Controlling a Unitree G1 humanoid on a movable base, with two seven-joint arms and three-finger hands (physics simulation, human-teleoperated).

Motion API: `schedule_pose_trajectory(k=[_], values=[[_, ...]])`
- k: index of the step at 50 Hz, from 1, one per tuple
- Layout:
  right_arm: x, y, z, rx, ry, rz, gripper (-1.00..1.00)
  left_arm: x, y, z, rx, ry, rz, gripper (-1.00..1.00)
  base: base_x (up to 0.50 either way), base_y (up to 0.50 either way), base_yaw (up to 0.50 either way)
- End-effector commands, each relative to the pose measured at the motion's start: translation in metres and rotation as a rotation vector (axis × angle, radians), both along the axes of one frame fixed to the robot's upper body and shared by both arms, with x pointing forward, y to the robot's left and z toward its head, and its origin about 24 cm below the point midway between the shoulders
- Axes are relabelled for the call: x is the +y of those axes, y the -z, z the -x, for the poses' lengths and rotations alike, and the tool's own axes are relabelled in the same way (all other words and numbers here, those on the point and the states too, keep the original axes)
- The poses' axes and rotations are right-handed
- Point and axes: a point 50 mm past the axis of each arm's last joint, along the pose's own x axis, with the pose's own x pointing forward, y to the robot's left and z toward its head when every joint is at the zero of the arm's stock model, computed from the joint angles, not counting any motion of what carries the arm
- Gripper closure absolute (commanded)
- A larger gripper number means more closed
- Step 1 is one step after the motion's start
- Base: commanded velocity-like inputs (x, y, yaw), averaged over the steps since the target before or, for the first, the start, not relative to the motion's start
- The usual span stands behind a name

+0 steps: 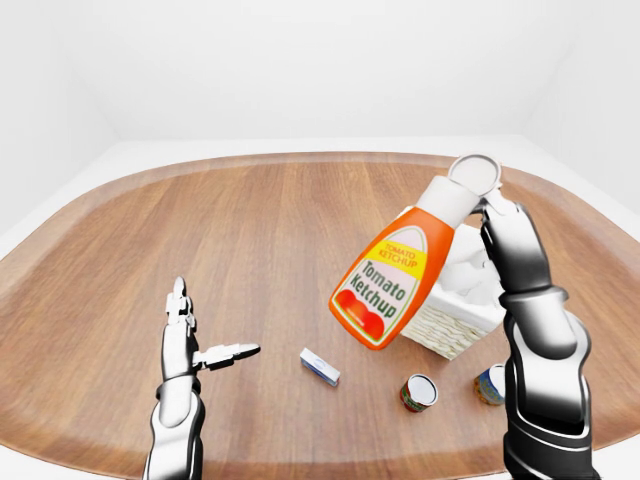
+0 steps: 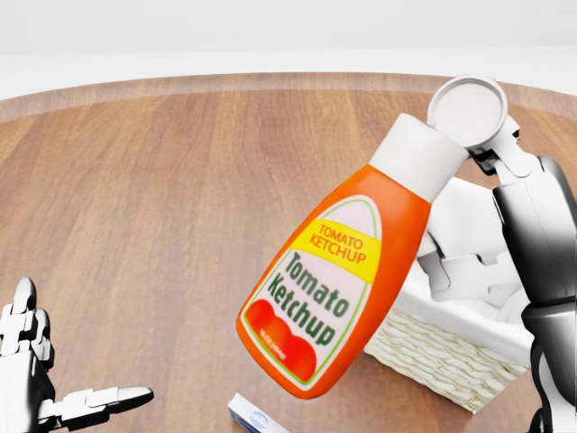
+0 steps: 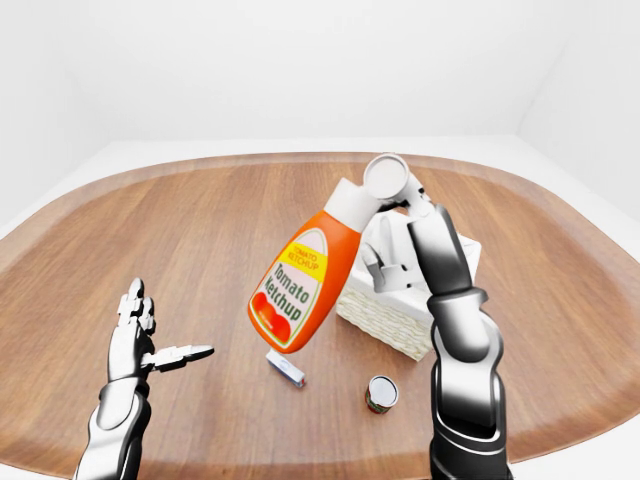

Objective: Pick up the ketchup, and put it in the basket.

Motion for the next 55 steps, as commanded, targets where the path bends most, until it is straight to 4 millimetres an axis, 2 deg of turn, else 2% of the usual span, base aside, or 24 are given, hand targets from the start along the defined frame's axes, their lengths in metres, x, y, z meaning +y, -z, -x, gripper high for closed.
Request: schedule_pose_trajectory(k=[1, 20, 29, 37, 41, 44, 55], values=[[-0.015, -0.025, -0.014, -0.059, 0.083, 0.130, 1.00, 0.000, 0.000, 0.000, 0.001, 0.000, 0.002, -1.00, 0.00, 0.00, 0.00], [-0.040, -0.029, -0.058, 0.051, 0.196, 0.228, 1.00, 0.001, 0.002, -0.001, 0.005, 0.002, 0.008, -1.00, 0.00, 0.00, 0.00], [-0.060, -0.010, -0.074, 0.195, 0.290, 0.325, 1.00, 0.002, 0.002, 0.000, 0.005, 0.000, 0.013, -1.00, 0.00, 0.00, 0.00], [-0.083, 0.010, -0.088, 0.316, 0.375, 0.332, 1.00, 0.002, 0.000, 0.000, -0.001, -0.002, 0.014, -1.00, 0.00, 0.00, 0.00], [-0.086, 0.014, -0.090, 0.333, 0.388, 0.327, 1.00, 0.002, 0.000, 0.000, -0.003, -0.001, 0.013, -1.00, 0.00, 0.00, 0.00], [-0.094, 0.029, -0.093, 0.392, 0.425, 0.335, 1.00, 0.002, -0.001, 0.001, -0.006, -0.001, 0.013, -1.00, 0.00, 0.00, 0.00], [-0.102, 0.043, -0.096, 0.461, 0.458, 0.363, 1.00, 0.001, -0.002, 0.001, -0.011, -0.001, 0.017, -1.00, 0.00, 0.00, 0.00]])
